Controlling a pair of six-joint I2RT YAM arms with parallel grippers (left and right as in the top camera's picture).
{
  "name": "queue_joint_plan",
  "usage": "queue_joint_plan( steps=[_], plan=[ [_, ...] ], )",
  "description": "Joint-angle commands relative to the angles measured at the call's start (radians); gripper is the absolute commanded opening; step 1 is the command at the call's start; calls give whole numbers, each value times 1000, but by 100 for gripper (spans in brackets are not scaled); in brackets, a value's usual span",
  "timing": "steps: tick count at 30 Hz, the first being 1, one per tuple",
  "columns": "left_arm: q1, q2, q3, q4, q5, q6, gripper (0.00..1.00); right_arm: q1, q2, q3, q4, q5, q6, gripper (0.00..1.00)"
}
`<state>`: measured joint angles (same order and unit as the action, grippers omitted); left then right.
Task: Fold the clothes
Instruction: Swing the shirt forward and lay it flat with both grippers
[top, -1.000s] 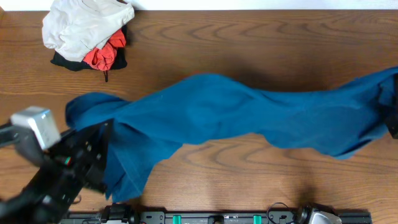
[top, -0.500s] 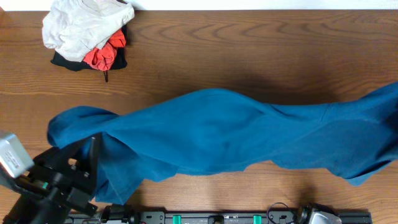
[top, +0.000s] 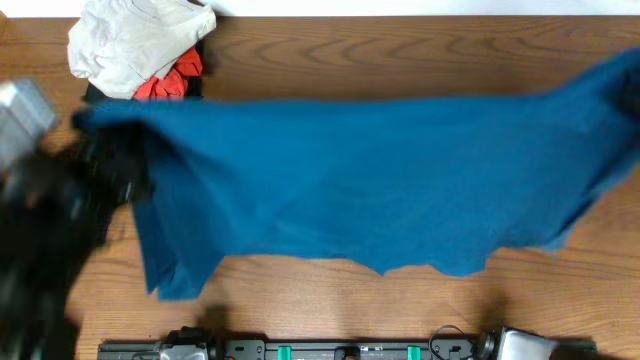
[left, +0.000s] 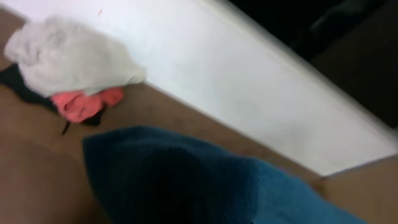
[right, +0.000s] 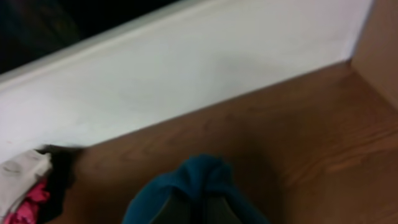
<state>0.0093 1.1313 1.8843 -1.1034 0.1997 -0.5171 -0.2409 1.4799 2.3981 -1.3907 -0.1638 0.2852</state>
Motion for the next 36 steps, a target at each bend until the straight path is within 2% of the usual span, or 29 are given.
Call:
queue_joint_plan(
  steps=[1,15,20,26,28,29,30,31,32,34,35,36],
  plan=[
    [1,154,0,38,-56,26,6,6,71,6,29,18,14,1],
    [0,719,0,327,-61,64,6,64,431,1,133,18,14,1],
    [0,848,0,395,-62,83,6,127,567,1,199,35,14,1],
    [0,944,0,418,-62,100,8,204,711,1,232,206,14,1],
    [0,964,0,417,-62,123,17,223,742,1,233,261,14,1],
    [0,970,0,417,-62,135,26,229,752,1,235,276,14,3],
    [0,974,0,417,-62,149,38,233,762,1,237,287,14,8],
    [0,974,0,415,-62,161,49,235,764,1,237,289,14,19],
    [0,975,0,414,-62,171,59,236,769,1,237,289,14,33],
    [0,972,0,408,-61,194,82,235,769,1,239,288,14,76],
    [0,970,0,401,-61,208,90,235,768,2,238,288,13,87],
    [0,966,0,391,-61,219,93,233,765,3,234,288,13,99]
  ],
)
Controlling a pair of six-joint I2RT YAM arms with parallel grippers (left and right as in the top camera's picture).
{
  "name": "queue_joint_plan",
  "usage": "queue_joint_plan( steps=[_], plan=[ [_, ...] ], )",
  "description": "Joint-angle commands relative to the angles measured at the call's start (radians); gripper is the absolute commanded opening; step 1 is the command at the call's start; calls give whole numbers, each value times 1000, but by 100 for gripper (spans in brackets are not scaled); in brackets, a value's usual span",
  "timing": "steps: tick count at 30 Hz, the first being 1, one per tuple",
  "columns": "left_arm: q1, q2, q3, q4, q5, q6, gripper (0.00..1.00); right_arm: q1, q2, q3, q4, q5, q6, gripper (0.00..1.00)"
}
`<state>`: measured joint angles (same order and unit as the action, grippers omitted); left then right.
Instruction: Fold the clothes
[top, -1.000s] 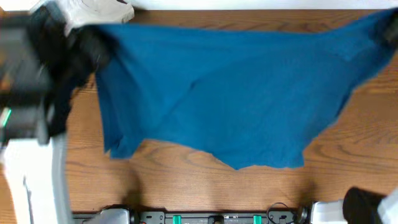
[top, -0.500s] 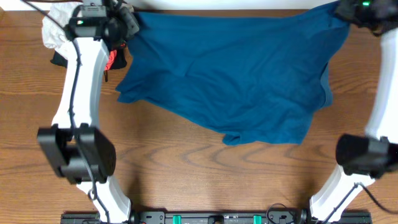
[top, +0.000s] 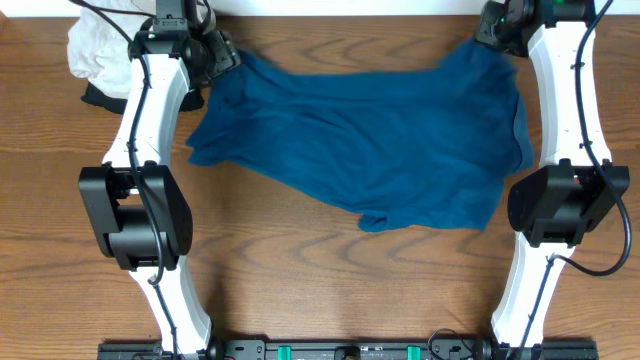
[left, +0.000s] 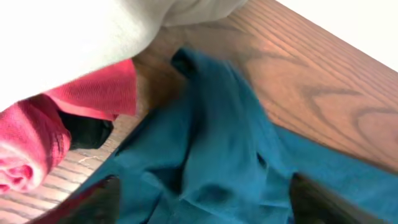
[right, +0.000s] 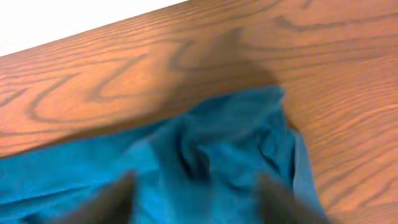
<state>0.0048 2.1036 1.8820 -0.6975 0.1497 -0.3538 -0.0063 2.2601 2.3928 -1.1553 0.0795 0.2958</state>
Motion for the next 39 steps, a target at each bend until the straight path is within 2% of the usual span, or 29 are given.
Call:
queue_joint_plan(
  steps=[1,3,9,15,18,24,31,39],
  plan=[
    [4,-10,2,-27,-8,64,96,-3,-21,9,-8,45,3,99],
    [4,-28,2,-56,-1,74,100,-5,-37,9,-24,46,2,99],
    [3,-144,2,-211,-2,74,98,-3,-142,9,-124,-10,-36,99],
    [0,-224,2,-500,-3,92,99,23,-213,9,-415,-180,-100,99],
    [0,-216,-32,-566,-3,92,99,47,-212,-12,-525,-204,-111,99],
    [0,-211,-142,-520,-5,100,98,128,-212,-112,-515,-200,-129,99],
    [0,-210,-299,-339,-6,171,97,227,-212,-295,-406,-200,-139,99],
    [0,-189,-381,-223,-51,269,97,264,-212,-420,-312,-201,-128,99]
  ],
)
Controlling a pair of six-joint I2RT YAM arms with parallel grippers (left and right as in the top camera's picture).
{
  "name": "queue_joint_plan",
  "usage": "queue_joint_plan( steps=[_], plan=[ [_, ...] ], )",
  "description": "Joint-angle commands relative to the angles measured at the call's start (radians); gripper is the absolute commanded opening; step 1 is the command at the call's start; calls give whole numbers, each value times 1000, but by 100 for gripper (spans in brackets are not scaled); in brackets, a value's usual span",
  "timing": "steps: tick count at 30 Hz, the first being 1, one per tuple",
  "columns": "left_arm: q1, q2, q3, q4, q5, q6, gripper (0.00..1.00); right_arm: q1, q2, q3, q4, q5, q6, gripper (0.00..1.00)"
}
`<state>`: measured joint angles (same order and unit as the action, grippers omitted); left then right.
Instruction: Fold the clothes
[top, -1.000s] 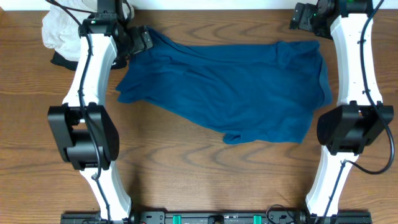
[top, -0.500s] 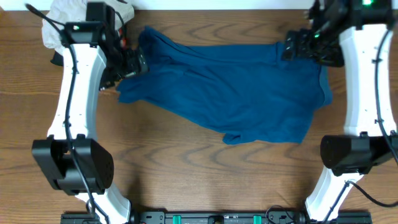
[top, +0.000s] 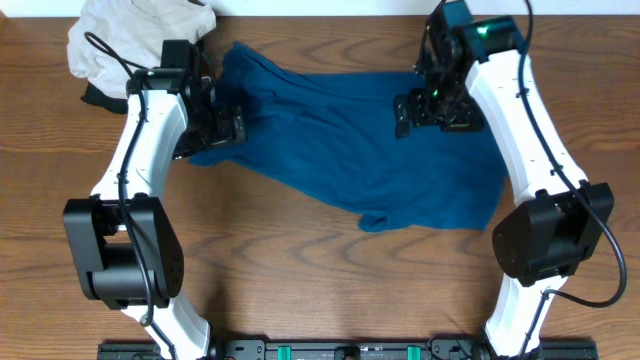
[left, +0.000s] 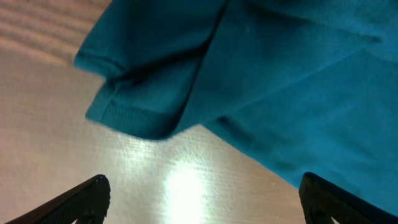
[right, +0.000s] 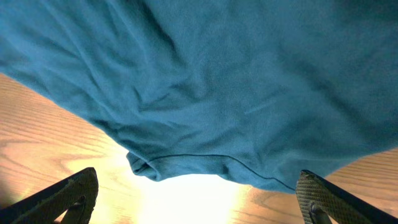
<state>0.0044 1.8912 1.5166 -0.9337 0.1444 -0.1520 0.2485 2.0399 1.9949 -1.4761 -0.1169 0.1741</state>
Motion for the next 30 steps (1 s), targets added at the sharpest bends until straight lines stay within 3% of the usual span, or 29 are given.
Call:
queue_joint_plan(
  steps=[1,11,23,30],
  plan=[
    [0,28,-21,19,-61,67,97,11,8,-29,8,-4,-6,99],
    [0,98,-23,31,-67,122,97,72,8,-143,-82,-7,37,99],
    [0,108,-23,55,-67,122,98,193,7,-446,35,-2,210,99],
    [0,108,-23,61,-67,121,98,287,6,-480,35,5,221,99]
  ],
)
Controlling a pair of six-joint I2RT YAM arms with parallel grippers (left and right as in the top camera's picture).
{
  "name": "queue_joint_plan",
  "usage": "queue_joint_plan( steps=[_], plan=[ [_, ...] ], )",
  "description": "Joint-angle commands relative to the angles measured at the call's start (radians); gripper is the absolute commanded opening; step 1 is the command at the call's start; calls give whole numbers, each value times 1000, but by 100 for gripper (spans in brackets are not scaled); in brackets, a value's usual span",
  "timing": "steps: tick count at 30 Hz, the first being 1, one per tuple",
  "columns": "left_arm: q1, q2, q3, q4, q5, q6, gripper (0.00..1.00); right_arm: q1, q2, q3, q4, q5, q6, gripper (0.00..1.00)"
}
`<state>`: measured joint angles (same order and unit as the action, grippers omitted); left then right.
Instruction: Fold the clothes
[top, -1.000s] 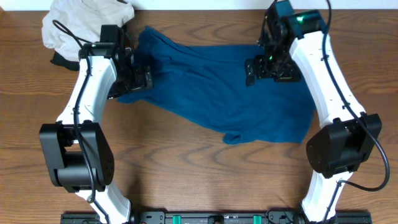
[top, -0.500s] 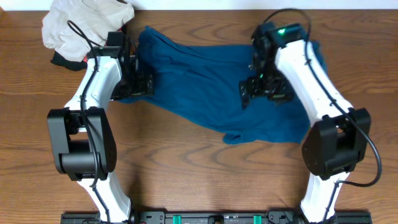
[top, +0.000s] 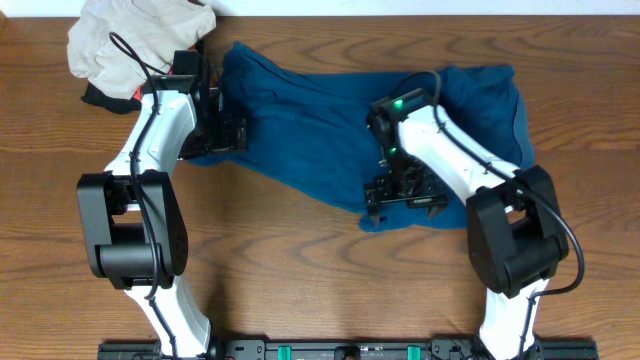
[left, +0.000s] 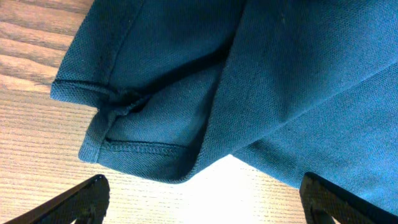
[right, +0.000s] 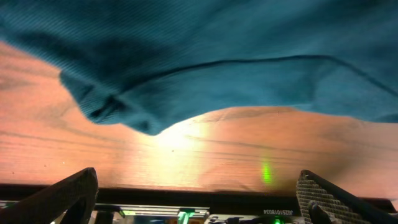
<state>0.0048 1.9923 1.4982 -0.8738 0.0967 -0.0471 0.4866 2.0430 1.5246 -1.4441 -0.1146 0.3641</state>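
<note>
A blue shirt (top: 400, 120) lies crumpled and spread out on the wooden table (top: 300, 280). My left gripper (top: 226, 133) hovers open over the shirt's left sleeve. In the left wrist view the sleeve's stitched hem (left: 143, 149) lies just ahead of the left gripper (left: 202, 202), nothing between the fingers. My right gripper (top: 404, 196) hangs open over the shirt's near hem. The right wrist view has a folded hem corner (right: 118, 106) above bare wood, with the right gripper (right: 199, 199) empty.
A pile of other clothes sits at the far left corner: a white garment (top: 130, 35) over black cloth (top: 98, 96). The table's near edge and a mounting rail (top: 340, 350) run along the bottom. A white wall (top: 350, 6) borders the far side.
My right gripper has moved from the shirt's upper middle to its near hem. My left gripper stays at the left sleeve, now closer to the cloth. The shirt lies as before.
At first both grippers held the shirt stretched wide above the table. Then it lay at the far side with a gripper at each far corner. Later both were open over it, left at the sleeve, right at the middle; now right is at the near hem.
</note>
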Motion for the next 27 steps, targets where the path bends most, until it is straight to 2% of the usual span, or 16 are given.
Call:
queue_joint_plan(
  steps=[1,5,10,22,24,26,27],
  plan=[
    [0,7,-4,3,-19,16,98,68,3,-15,10,3,27,99],
    [0,7,-4,5,-19,16,98,122,3,-54,77,8,25,99],
    [0,7,-4,4,-19,16,98,125,3,-89,136,123,111,99],
    [0,7,-4,5,-19,16,98,119,3,-146,288,156,91,98],
    [0,7,-4,5,-19,16,98,119,3,-146,293,156,91,93],
    [0,7,-4,5,-19,16,98,119,3,-146,293,156,91,81],
    [0,7,-4,4,-19,16,98,119,3,-146,289,156,92,72]
  ],
)
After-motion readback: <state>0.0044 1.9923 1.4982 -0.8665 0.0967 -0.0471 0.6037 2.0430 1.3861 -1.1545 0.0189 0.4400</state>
